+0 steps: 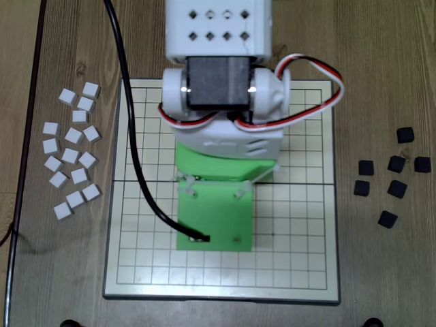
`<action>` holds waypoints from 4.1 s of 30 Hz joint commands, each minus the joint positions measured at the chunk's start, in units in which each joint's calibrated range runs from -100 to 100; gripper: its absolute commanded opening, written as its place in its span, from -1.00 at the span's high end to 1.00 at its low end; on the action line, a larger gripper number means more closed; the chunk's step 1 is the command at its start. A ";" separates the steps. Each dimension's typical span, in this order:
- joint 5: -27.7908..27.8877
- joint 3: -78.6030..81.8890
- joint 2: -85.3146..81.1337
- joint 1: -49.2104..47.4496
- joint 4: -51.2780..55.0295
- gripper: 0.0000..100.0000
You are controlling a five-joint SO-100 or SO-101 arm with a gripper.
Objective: Grasp a Black stone and put it on the board on position (0,0).
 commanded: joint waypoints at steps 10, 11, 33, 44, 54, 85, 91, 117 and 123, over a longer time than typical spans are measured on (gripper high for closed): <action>1.17 -0.38 -7.38 1.47 4.06 0.77; 1.32 -0.48 -7.55 1.38 4.15 0.77; 0.93 -3.38 -17.13 -1.99 11.50 0.88; 0.54 5.42 -28.23 -1.71 13.08 0.88; -1.03 44.84 -66.56 -1.62 9.93 0.88; 2.64 91.50 -105.22 1.11 3.90 0.88; 3.03 93.24 -107.25 0.38 6.71 0.88; 7.47 93.24 -111.15 -0.08 12.41 0.84; 7.47 93.24 -111.15 -0.08 12.41 0.84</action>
